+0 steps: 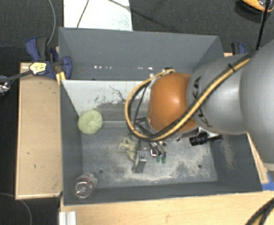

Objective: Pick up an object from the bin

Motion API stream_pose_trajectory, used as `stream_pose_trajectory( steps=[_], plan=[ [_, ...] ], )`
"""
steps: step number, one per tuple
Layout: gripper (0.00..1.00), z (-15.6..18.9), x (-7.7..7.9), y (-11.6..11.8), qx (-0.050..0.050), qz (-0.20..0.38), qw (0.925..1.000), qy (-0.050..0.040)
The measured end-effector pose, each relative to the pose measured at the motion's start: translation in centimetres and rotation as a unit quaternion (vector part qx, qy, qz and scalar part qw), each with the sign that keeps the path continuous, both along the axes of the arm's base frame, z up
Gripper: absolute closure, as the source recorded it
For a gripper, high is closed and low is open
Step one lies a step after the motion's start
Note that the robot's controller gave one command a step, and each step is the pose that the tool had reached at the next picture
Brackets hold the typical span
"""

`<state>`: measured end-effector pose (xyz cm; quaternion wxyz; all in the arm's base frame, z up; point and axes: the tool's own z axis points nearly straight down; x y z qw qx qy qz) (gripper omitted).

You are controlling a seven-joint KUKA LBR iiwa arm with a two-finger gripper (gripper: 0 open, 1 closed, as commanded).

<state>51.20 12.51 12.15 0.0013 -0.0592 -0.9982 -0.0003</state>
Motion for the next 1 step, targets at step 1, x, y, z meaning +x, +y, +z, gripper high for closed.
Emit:
stream_pose_trajectory(
  steps=[1],
  plan=[
    [0.0,1.97,0.2,0.54,0.001,-0.008,1.0,-0.0035]
  ],
)
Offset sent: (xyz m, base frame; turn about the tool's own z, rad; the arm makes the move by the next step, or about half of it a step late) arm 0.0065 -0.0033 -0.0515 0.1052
